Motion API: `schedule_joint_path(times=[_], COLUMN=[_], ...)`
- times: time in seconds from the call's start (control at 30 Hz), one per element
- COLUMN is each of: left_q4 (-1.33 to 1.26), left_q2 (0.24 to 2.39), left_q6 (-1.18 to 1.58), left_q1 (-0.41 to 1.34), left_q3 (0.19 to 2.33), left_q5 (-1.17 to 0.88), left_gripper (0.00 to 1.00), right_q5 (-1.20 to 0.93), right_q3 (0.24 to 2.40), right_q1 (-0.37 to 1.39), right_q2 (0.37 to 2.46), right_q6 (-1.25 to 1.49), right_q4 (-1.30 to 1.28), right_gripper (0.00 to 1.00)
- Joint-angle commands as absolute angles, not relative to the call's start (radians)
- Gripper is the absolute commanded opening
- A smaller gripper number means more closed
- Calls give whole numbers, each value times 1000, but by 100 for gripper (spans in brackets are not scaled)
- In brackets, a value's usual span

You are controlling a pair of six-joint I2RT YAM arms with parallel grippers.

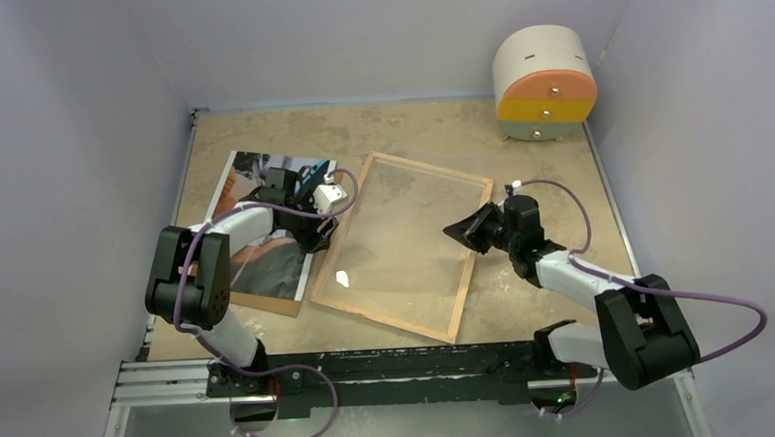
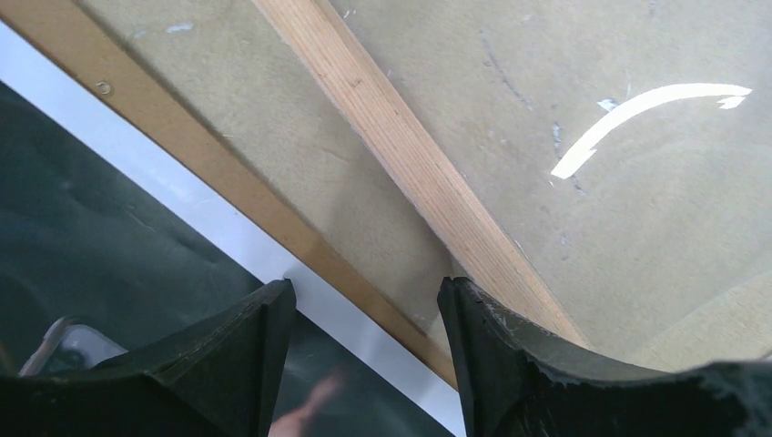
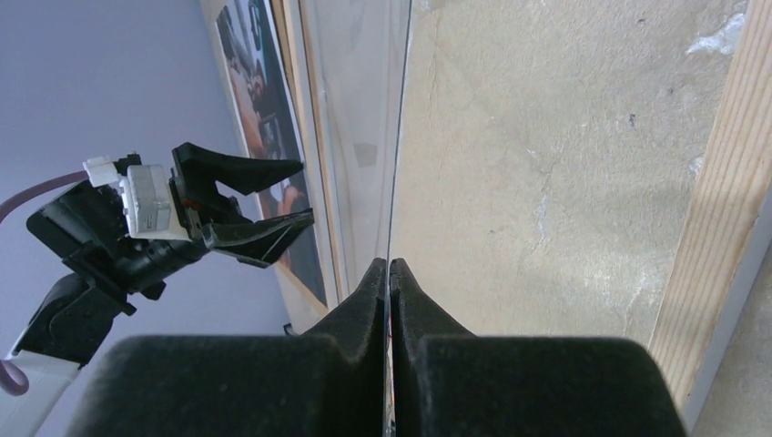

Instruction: Put the photo into the frame

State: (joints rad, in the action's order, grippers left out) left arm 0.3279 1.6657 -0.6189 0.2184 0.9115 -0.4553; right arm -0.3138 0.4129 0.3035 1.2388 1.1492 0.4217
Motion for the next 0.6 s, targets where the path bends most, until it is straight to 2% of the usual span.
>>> schedule_joint_path(times=[0.0, 0.23, 0.57], left_q4=[439, 466, 426], left_q2=[1642, 1635, 1647], left_q6=[-644, -672, -654], left_q1=[236, 238, 238], left_q3=[910, 911, 904], left_q5=[-580, -600, -571], left_gripper=[63, 63, 61], right_q5=[-417, -529, -564], right_q3=[470, 547, 676], right_q1=[283, 280, 281], right_q2=[1245, 1309, 1391], right_q6=[1104, 1076, 1068], right_q4=[413, 423, 409], right_gripper=[0, 0, 0])
